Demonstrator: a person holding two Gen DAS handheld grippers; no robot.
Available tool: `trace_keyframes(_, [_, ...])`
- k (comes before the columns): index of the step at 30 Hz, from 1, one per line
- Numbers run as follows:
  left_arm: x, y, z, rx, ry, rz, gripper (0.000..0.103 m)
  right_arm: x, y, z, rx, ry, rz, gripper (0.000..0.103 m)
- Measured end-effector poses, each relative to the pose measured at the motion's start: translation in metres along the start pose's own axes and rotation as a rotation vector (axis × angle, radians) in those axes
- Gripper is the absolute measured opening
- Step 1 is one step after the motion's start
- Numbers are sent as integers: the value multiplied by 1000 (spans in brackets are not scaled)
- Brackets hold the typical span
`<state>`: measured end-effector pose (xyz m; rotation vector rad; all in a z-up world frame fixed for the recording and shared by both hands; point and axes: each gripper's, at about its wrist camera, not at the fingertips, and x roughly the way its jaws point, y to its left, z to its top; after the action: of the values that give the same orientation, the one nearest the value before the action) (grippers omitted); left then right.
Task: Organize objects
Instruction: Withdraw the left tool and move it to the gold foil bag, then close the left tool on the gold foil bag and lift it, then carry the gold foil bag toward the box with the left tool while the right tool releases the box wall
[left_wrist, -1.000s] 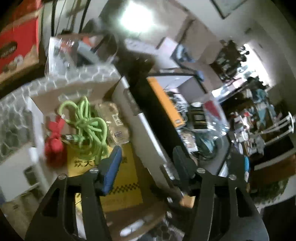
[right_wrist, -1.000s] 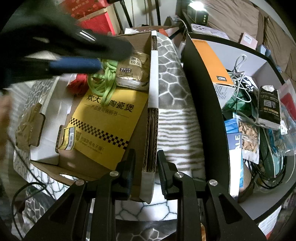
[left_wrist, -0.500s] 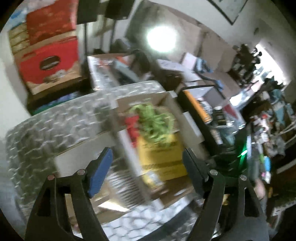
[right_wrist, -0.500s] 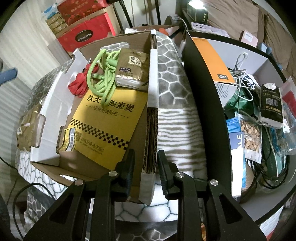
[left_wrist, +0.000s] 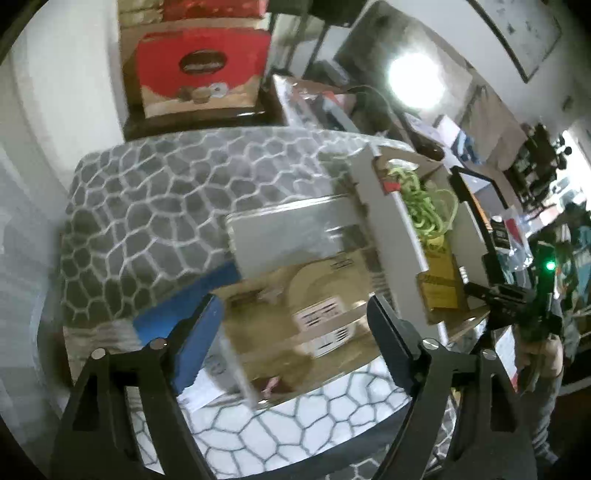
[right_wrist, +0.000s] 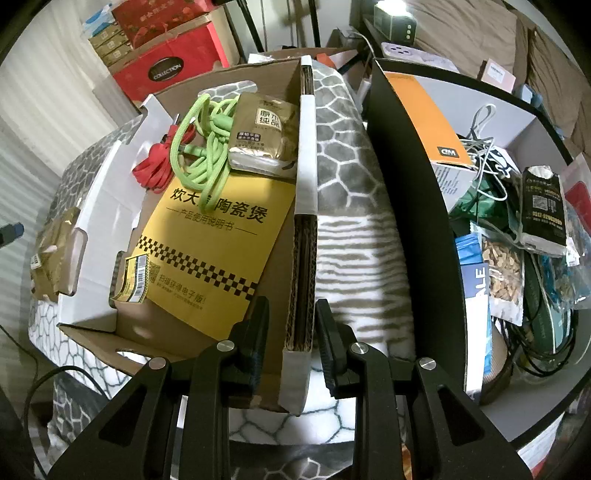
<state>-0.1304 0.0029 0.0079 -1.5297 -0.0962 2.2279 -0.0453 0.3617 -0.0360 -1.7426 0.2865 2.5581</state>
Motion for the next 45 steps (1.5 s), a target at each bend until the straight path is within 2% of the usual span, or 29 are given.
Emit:
trace_keyframes(5, [12,22,-14,-43,35,21,79,1,0,0,-1,3,-7,26])
trace_keyframes(10, [23,28,-22,-46,57,26,79,2,1,0,-2,3,-12,26])
trace_keyframes(12, [27,31,-25,-44,60,24,72,1,1,0,-1,4,-11,26])
trace_keyframes(14, [30,34,-26,-49,59,5,36,1,0,0,-2,3,-12,26])
trace_keyframes(15, [33,35,-26,-50,67,-4,30,1,0,0,-1,3,-12,26])
trace_keyframes(18, [38,43,-28,-81,68,-15,28,1,-1,0,-3,3,-11,26])
trace_keyframes(20, [40,47,-29,-104,73,-26,30,1,-1,0,-2,3,-11,27])
trace_keyframes(21, [42,49,-29,-118,76,-25,34,2,-1,-1,-1,2,-8,27])
trace_keyframes(22, [43,52,-29,-137,80,-20,46,1,0,0,0,2,-8,27])
trace_keyframes(23, [44,56,-29,-160,80,-18,52,1,-1,0,-1,2,-9,27])
trace_keyframes(24, [44,58,-30,-172,75,-29,51,1,-1,0,-2,2,-9,27])
trace_keyframes(25, [45,59,-30,-172,75,-40,45,1,-1,0,-1,2,-9,27])
trace_keyframes(26, [45,59,-31,-169,69,-60,33,1,-1,-1,-1,2,-8,27])
trace_keyframes(27, [44,59,-32,-169,66,-80,29,1,-1,-1,-1,2,-7,27])
trace_keyframes(29, [41,57,-32,-169,49,-73,21,1,-1,-1,0,2,-7,27])
trace_keyframes(32, [34,59,-31,-190,20,-105,16,1,0,0,-1,2,-7,27])
trace_keyframes(41, [12,66,-26,-309,-28,-303,12,0,0,1,4,1,-3,27])
trace_keyframes(45, [1,55,-18,-313,-54,-349,10,0,1,1,4,1,-4,27])
